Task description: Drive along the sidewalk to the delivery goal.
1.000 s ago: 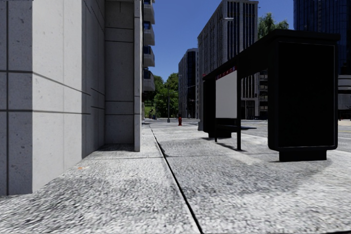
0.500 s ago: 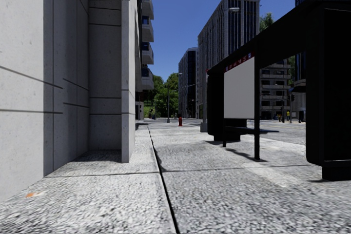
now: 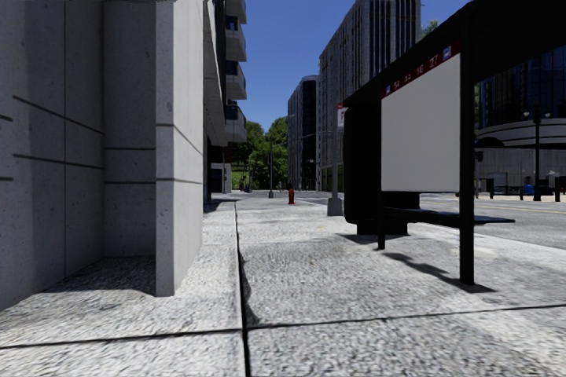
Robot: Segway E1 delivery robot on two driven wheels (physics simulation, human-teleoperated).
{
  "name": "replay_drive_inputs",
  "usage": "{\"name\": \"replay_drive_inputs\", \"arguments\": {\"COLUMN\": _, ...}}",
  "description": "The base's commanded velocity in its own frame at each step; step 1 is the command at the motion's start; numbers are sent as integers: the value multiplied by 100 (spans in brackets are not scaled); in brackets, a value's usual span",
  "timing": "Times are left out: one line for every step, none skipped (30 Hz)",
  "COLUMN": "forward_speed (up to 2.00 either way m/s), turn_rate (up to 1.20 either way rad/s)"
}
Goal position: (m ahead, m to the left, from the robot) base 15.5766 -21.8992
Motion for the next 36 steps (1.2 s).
{"name": "replay_drive_inputs", "arguments": {"forward_speed": 200, "turn_rate": 0}}
{"name": "replay_drive_inputs", "arguments": {"forward_speed": 200, "turn_rate": 0}}
{"name": "replay_drive_inputs", "arguments": {"forward_speed": 200, "turn_rate": 0}}
{"name": "replay_drive_inputs", "arguments": {"forward_speed": 200, "turn_rate": 0}}
{"name": "replay_drive_inputs", "arguments": {"forward_speed": 200, "turn_rate": 0}}
{"name": "replay_drive_inputs", "arguments": {"forward_speed": 200, "turn_rate": 0}}
{"name": "replay_drive_inputs", "arguments": {"forward_speed": 200, "turn_rate": 0}}
{"name": "replay_drive_inputs", "arguments": {"forward_speed": 200, "turn_rate": 0}}
{"name": "replay_drive_inputs", "arguments": {"forward_speed": 200, "turn_rate": 0}}
{"name": "replay_drive_inputs", "arguments": {"forward_speed": 200, "turn_rate": 0}}
{"name": "replay_drive_inputs", "arguments": {"forward_speed": 200, "turn_rate": 0}}
{"name": "replay_drive_inputs", "arguments": {"forward_speed": 200, "turn_rate": 0}}
{"name": "replay_drive_inputs", "arguments": {"forward_speed": 200, "turn_rate": 0}}
{"name": "replay_drive_inputs", "arguments": {"forward_speed": 200, "turn_rate": 0}}
{"name": "replay_drive_inputs", "arguments": {"forward_speed": 200, "turn_rate": 0}}
{"name": "replay_drive_inputs", "arguments": {"forward_speed": 200, "turn_rate": 7}}
{"name": "replay_drive_inputs", "arguments": {"forward_speed": 200, "turn_rate": 7}}
{"name": "replay_drive_inputs", "arguments": {"forward_speed": 200, "turn_rate": 14}}
{"name": "replay_drive_inputs", "arguments": {"forward_speed": 200, "turn_rate": 17}}
{"name": "replay_drive_inputs", "arguments": {"forward_speed": 200, "turn_rate": 18}}
{"name": "replay_drive_inputs", "arguments": {"forward_speed": 200, "turn_rate": 18}}
{"name": "replay_drive_inputs", "arguments": {"forward_speed": 200, "turn_rate": 20}}
{"name": "replay_drive_inputs", "arguments": {"forward_speed": 200, "turn_rate": 22}}
{"name": "replay_drive_inputs", "arguments": {"forward_speed": 200, "turn_rate": 22}}
{"name": "replay_drive_inputs", "arguments": {"forward_speed": 200, "turn_rate": 23}}
{"name": "replay_drive_inputs", "arguments": {"forward_speed": 200, "turn_rate": 23}}
{"name": "replay_drive_inputs", "arguments": {"forward_speed": 200, "turn_rate": 23}}
{"name": "replay_drive_inputs", "arguments": {"forward_speed": 200, "turn_rate": 23}}
{"name": "replay_drive_inputs", "arguments": {"forward_speed": 200, "turn_rate": 23}}
{"name": "replay_drive_inputs", "arguments": {"forward_speed": 200, "turn_rate": 24}}
{"name": "replay_drive_inputs", "arguments": {"forward_speed": 200, "turn_rate": 24}}
{"name": "replay_drive_inputs", "arguments": {"forward_speed": 200, "turn_rate": 24}}
{"name": "replay_drive_inputs", "arguments": {"forward_speed": 200, "turn_rate": 24}}
{"name": "replay_drive_inputs", "arguments": {"forward_speed": 200, "turn_rate": 19}}
{"name": "replay_drive_inputs", "arguments": {"forward_speed": 200, "turn_rate": 8}}
{"name": "replay_drive_inputs", "arguments": {"forward_speed": 200, "turn_rate": 8}}
